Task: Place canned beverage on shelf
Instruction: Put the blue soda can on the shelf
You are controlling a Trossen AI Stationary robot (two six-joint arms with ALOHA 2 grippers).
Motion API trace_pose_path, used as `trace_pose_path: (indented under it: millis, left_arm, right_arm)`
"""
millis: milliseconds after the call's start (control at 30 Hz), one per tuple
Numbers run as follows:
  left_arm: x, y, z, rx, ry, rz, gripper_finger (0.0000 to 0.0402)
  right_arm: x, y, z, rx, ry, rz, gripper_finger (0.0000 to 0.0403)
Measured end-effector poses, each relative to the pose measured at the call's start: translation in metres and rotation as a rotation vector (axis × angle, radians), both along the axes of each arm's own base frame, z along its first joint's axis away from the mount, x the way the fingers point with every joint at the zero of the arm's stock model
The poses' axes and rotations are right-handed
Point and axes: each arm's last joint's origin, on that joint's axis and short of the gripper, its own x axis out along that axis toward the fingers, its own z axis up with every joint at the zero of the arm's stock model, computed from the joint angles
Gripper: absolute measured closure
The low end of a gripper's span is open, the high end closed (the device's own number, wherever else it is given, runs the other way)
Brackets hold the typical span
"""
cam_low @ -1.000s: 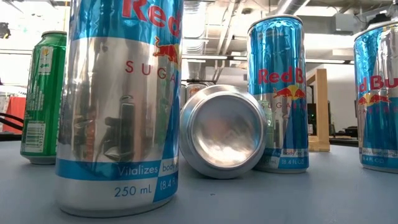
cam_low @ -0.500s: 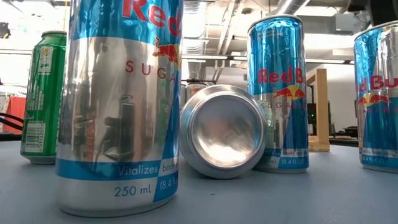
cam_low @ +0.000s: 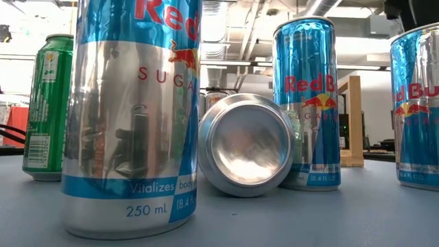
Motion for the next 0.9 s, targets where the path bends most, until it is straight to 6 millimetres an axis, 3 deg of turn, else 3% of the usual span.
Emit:
trace_pose_path:
  millis: [900]
  left_arm:
    - [0.0, 0.0, 0.0, -0.019, -0.001, -0.007, 0.019]
  right_arm:
    - [0.005, -0.01, 0.003, 0.01, -0.008, 0.045, 0.0137]
